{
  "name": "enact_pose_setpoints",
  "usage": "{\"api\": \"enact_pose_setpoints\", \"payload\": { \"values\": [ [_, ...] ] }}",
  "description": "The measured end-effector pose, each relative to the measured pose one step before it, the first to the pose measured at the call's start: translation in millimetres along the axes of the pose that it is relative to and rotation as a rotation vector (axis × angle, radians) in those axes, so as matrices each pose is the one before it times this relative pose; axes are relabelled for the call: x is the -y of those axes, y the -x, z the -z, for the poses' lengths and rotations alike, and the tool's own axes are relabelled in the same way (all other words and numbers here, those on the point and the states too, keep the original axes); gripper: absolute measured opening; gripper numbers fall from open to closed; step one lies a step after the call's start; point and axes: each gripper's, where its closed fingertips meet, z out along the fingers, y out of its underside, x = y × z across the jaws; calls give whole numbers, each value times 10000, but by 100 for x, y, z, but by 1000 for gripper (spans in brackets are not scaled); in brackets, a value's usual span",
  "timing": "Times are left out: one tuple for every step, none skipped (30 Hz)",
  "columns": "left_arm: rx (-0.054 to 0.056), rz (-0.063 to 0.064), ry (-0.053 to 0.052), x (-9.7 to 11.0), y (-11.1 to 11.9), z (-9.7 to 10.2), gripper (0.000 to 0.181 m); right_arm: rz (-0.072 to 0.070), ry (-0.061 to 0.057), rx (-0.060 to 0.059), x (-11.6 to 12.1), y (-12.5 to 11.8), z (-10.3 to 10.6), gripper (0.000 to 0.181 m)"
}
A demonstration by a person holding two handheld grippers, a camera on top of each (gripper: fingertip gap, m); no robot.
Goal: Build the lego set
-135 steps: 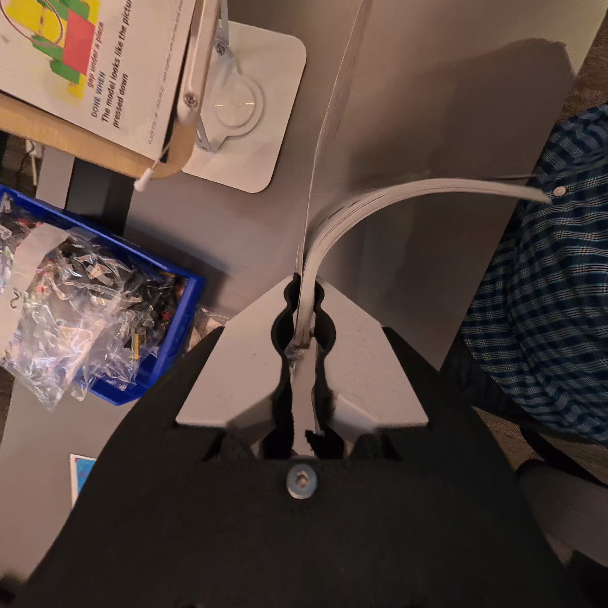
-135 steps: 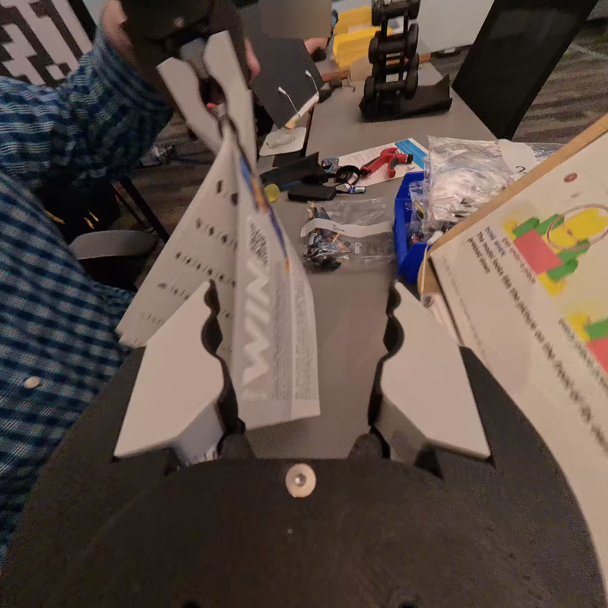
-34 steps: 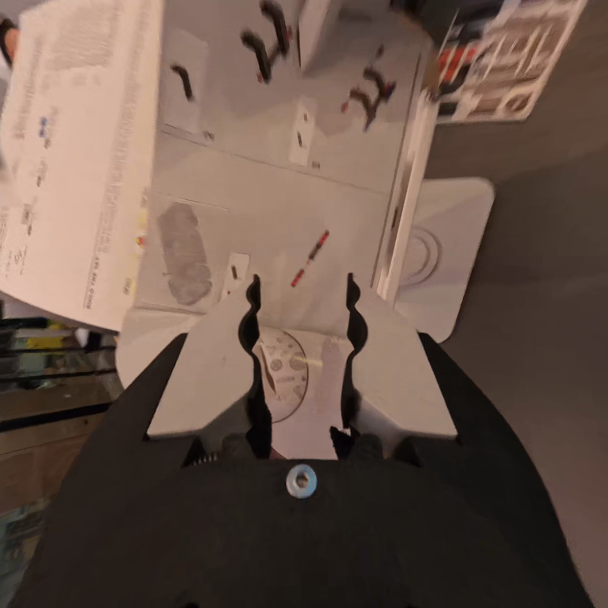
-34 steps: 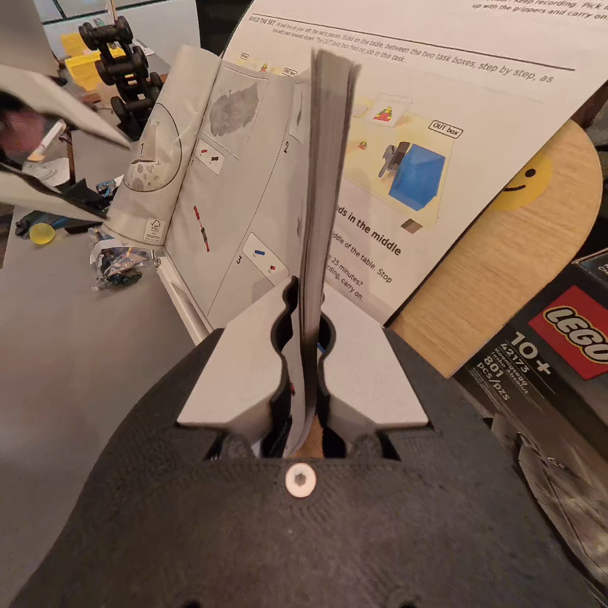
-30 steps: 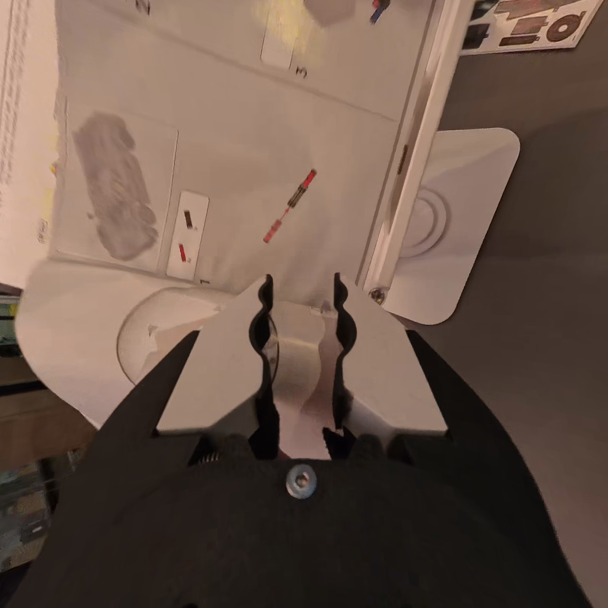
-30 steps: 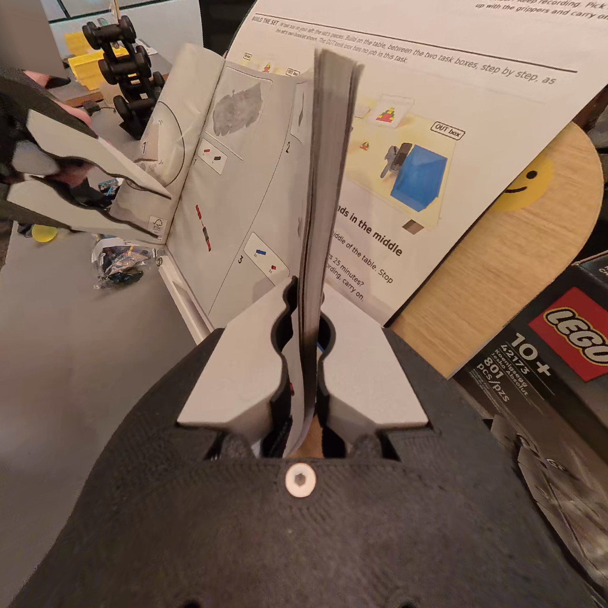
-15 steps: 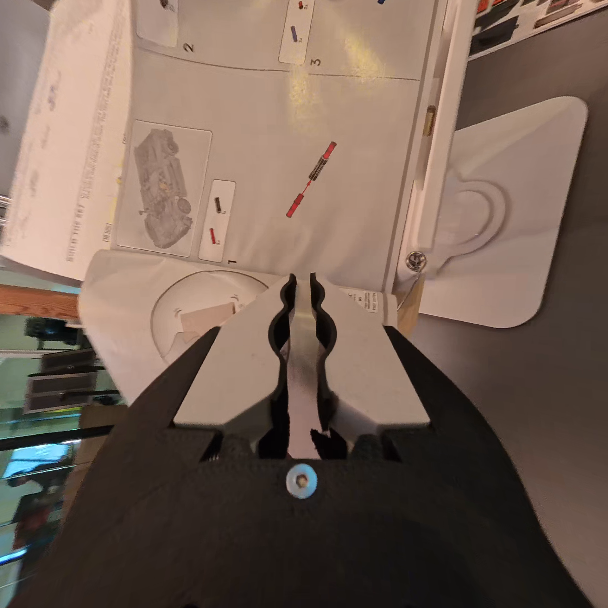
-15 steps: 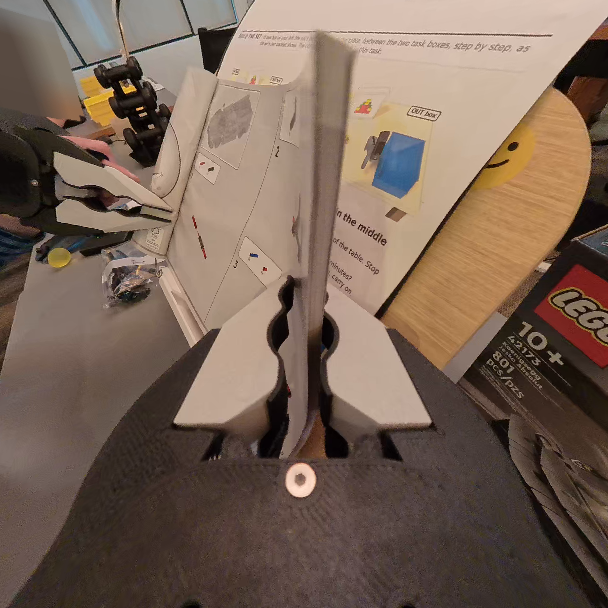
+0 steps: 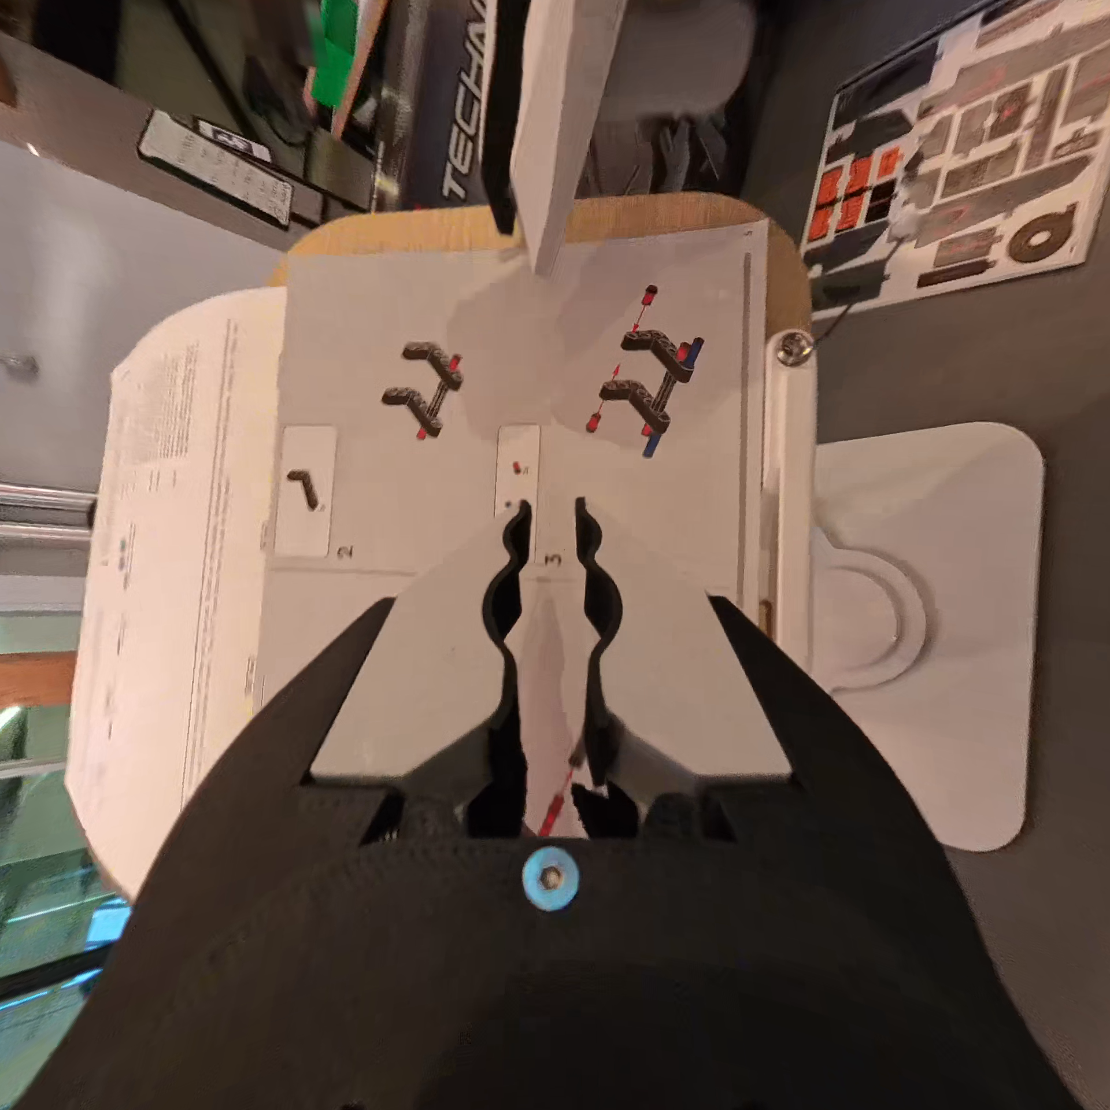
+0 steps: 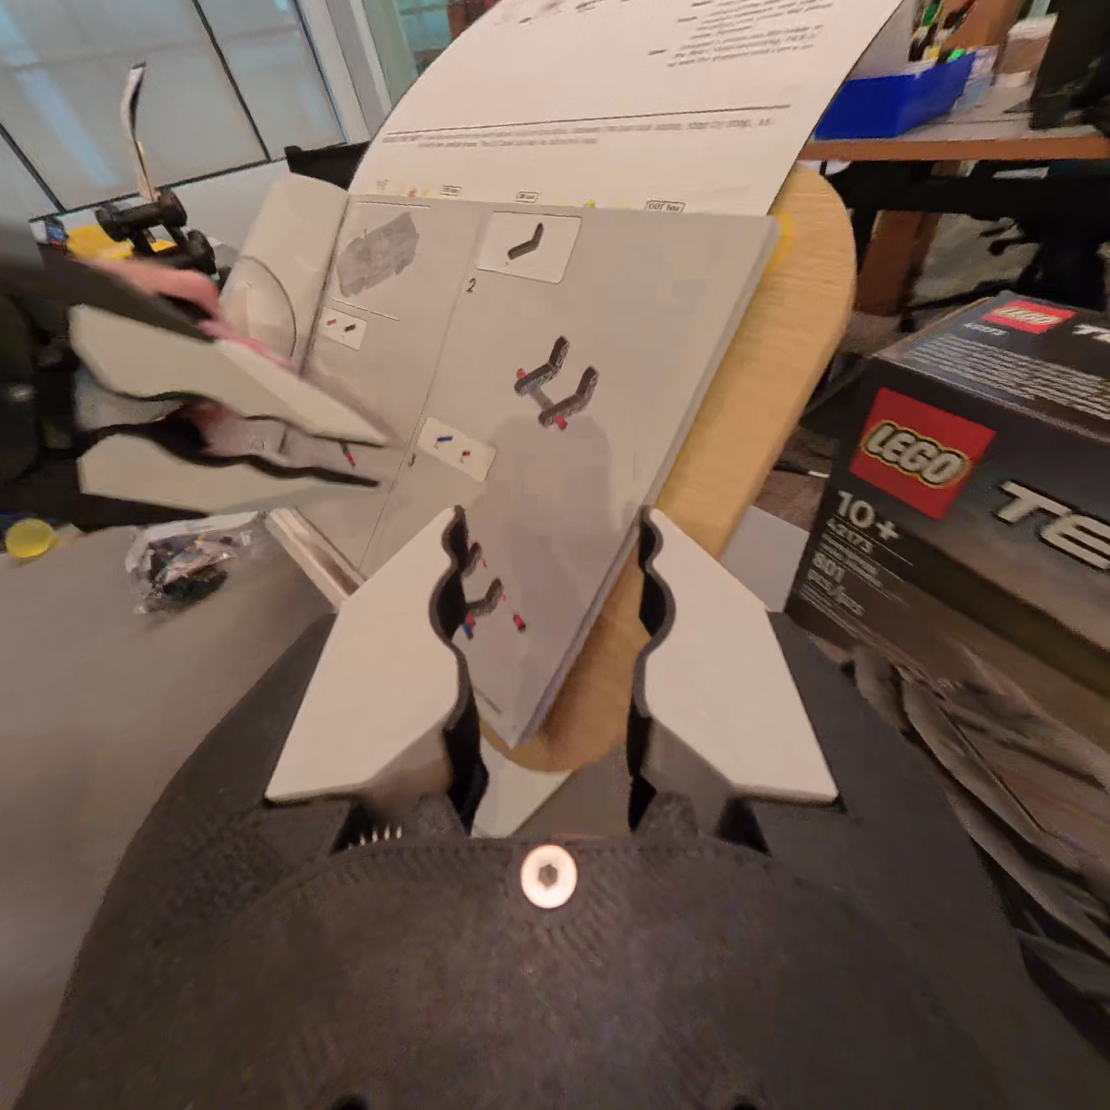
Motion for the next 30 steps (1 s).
{"api": "enact_pose_setpoints", "payload": {
  "values": [
    [20, -190, -43, 230, -70, -766, 11, 211, -6, -227, -393, -11, 986, 49],
    [-168, 30, 139, -150, -308, -629, 10, 239, 119, -270, -737, 4, 1009, 49],
    [-159, 69, 337, -505, -314, -514, 12, 323, 234, -98, -1097, 305, 911, 50],
    [33, -1, 82, -203, -129, -262, 11, 324, 283, -13, -1352, 408, 693, 47],
    [-4, 58, -178, 157, -225, -52, 8, 231, 335, 78, -1548, 537, 418, 50],
    [-51, 110, -3, -57, -294, -46, 4, 233, 347, 211, -1601, 822, 151, 53],
    [68, 55, -8, 22, -108, 5, 3, 255, 264, 183, -1466, 837, -98, 54],
    [32, -2, -9, 27, -153, -25, 2, 219, 283, 99, -1362, 686, -297, 54],
    [-4, 29, -21, 8, -151, -42, 0, 215, 176, 19, -1096, 523, -392, 50],
    [-6, 114, -16, -13, -69, -16, 0, 83, 138, -70, -901, 240, -448, 47],
    [-53, 116, -32, 22, -93, 21, 0, -10, 172, -79, -775, 63, -463, 46],
    [-70, 81, -3, -10, -95, 19, 0, 49, 78, -15, -479, 106, -424, 43],
    [9, 72, 17, -10, 38, 23, 1, 131, 47, -103, -370, -41, -341, 35],
    [18, 38, 15, 7, 10, 9, 2, 147, 188, -178, -487, -207, -322, 27],
    [-39, -6, 3, 8, -120, -1, 2, 139, 115, -121, -286, -115, -209, 16],
    [-50, -34, 3, -10, -159, 18, 1, 144, -171, -53, 150, 39, -39, 7],
    [30, -41, 5, -23, -64, 3, 0, 123, -66, -51, 32, 42, 47, 6],
    [17, -27, -32, 9, -113, -14, 0, 104, -29, -176, 85, -112, 193, 6],
    [6, 7, -25, -25, -107, -20, 0, 162, -44, -238, 184, -162, 341, 6],
    [4, 43, -30, -9, -22, -3, 0, 184, -46, -300, 269, -277, 448, 6],
    [-25, 68, -24, 0, -40, 4, 0, 188, -58, -355, 391, -408, 558, 6],
    [-22, 7, -16, -15, -48, 0, 0, 263, -12, -302, 478, -374, 542, 6],
    [-27, -3, -10, -15, -28, 6, 0, 396, 44, -347, 530, -470, 493, 6],
    [-24, 20, -9, 13, -48, -6, 0, 388, 102, -314, 524, -499, 394, 7],
    [17, -1, 1, -23, 2, -5, 0, 376, 176, -264, 435, -485, 164, 7],
    [50, -29, 13, -23, 9, -4, 0, 452, 270, -221, 214, -420, -80, 8],
    [32, -70, 14, -10, -54, 7, 0, 451, 263, -237, 130, -484, -241, 8],
    [28, -40, 14, 6, -42, -3, 0, 358, 123, -268, 311, -614, -247, 8],
    [25, 31, 10, -5, 9, 6, 0, 339, 80, -185, 399, -568, -234, 8],
    [7, 39, -9, -14, -5, -3, 0, 425, 65, -181, 483, -575, -160, 8]
  ]
}}
